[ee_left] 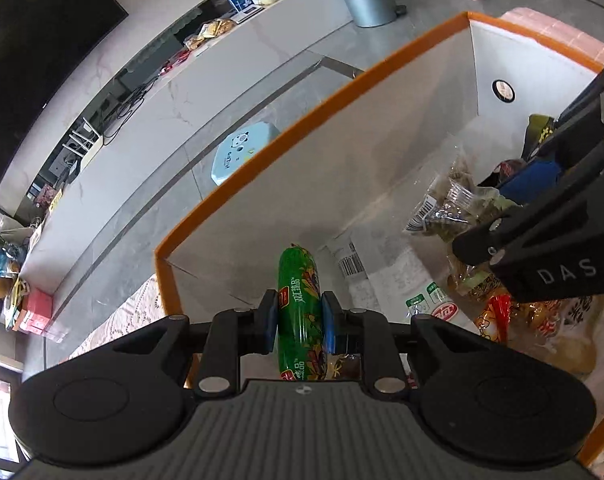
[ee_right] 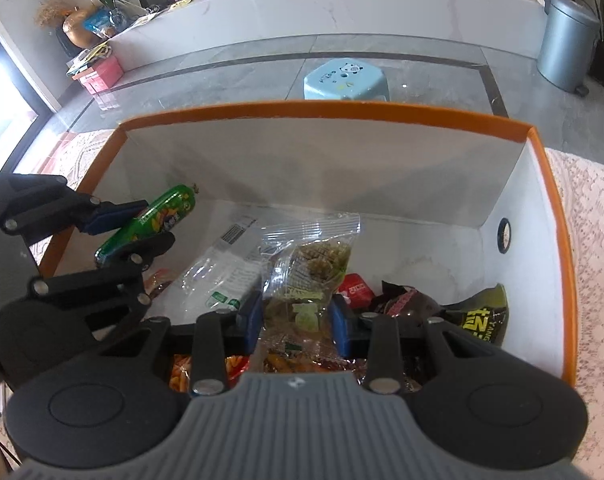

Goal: Organize snacks
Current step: 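Carry sausage and nut bag into the box and open both tools, then withdraw both tools from the box toward the last two snacks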

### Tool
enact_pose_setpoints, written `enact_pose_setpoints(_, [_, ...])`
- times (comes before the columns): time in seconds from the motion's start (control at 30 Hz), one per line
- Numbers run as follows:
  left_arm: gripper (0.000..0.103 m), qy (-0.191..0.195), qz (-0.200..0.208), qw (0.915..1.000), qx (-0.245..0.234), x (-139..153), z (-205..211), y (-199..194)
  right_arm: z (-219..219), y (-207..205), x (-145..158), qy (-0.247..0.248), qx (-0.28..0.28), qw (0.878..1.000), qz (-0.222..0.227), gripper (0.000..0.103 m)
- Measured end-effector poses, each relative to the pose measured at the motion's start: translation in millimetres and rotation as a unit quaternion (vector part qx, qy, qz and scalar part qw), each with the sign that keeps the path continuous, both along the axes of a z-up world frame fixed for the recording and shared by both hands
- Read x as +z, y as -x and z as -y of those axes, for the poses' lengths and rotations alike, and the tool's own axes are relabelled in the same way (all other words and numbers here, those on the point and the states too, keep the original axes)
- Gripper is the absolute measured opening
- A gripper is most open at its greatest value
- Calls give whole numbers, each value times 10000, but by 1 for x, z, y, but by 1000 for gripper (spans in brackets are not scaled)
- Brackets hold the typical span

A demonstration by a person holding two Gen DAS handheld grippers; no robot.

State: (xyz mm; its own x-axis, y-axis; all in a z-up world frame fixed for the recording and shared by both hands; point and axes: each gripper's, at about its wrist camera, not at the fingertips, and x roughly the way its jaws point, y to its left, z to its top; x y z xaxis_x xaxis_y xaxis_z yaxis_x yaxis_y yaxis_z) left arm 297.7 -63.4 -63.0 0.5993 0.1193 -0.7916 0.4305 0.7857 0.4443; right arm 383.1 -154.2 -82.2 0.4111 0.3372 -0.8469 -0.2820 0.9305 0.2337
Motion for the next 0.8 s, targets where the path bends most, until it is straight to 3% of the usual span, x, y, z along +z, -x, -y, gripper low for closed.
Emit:
enact_pose_setpoints(0.33, [26, -177, -88, 9997, 117, -10, 1, -4, -7, 0, -5, 109, -56, 9999, -90, 38])
enact_pose_setpoints(0.43, [32, -208, -114, 9994, 233, -10, -1, -5, -8, 2, -4, 191, -66, 9998, -61, 39])
enact_pose_setpoints(0.57, [34, -199, -6, 9994, 274, -4, -3, -3, -7, 6, 2, 201, -70, 9998, -4, 48])
enact_pose_setpoints(0.67, [48, -165, 50, 9994, 292, 3, -1, 5, -7, 10, 7, 246, -106, 9996, 36, 58])
enact_pose_setpoints(0.8, [51, -7, 130, 9994, 331, 15, -6, 11, -6, 18, 14, 238, -150, 9995, 116, 66])
